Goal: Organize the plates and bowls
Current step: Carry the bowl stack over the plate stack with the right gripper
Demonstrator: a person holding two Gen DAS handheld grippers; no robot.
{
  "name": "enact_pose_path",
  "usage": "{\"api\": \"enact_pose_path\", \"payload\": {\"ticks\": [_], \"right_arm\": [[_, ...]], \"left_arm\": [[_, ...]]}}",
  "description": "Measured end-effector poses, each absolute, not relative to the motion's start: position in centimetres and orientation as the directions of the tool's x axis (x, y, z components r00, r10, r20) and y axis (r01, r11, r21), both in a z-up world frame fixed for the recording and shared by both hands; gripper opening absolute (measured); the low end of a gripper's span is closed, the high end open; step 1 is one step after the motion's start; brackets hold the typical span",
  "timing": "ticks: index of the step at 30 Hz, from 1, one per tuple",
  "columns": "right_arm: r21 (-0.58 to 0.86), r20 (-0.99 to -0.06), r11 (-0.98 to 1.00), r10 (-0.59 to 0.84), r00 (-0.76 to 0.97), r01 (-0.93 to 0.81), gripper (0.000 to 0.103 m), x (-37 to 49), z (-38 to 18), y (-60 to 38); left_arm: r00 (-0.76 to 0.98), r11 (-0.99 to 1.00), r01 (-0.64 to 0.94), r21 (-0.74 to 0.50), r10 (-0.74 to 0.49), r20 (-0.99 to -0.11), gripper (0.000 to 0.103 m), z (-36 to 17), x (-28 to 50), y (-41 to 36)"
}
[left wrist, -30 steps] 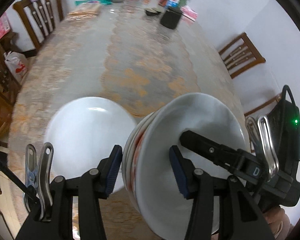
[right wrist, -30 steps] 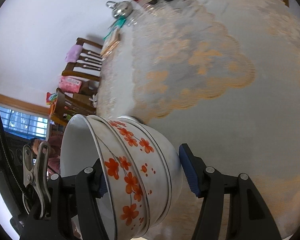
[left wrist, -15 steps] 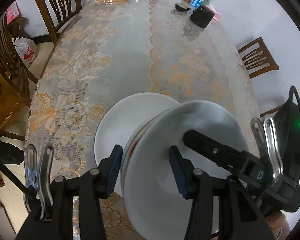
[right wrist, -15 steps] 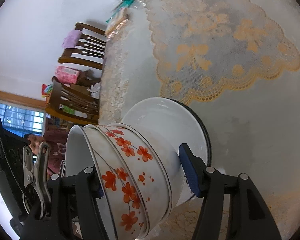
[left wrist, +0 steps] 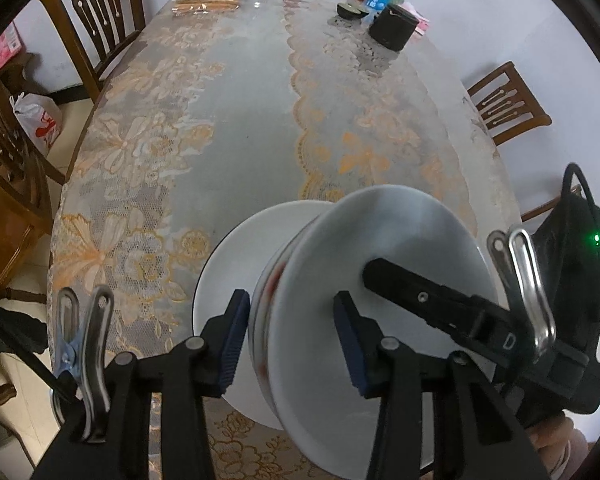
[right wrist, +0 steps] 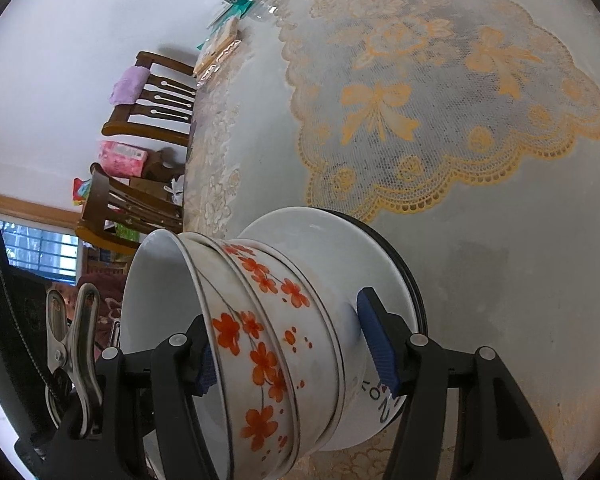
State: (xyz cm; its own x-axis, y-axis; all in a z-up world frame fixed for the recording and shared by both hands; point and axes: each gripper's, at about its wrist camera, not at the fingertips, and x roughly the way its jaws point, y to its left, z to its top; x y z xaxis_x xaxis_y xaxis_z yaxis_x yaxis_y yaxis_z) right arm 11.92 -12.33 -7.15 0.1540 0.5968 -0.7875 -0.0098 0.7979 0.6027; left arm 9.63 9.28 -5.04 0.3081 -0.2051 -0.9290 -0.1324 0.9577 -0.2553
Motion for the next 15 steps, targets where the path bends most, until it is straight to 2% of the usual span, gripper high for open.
{"api": "enact_pose_path", "payload": {"ticks": [6,15], "right_arm": [[0.614,-0.774,0.789,0.609,0.173,-0.023,0.061,11.9,-6.8,-12.6],[0.595,-0.764,0.798,0.598,0.244,-0.094,0.061,11.4,-4.4,-12.7]], "left_arm": [[0.326,0.944,-0.149,-0.295,-0.235,-0.916,0.045,-4.9,9.6,10.0],[0.367,0.962,-0.123,-0.246,-0.186,-0.911,0.046,-3.3,9.4,9.5]]}}
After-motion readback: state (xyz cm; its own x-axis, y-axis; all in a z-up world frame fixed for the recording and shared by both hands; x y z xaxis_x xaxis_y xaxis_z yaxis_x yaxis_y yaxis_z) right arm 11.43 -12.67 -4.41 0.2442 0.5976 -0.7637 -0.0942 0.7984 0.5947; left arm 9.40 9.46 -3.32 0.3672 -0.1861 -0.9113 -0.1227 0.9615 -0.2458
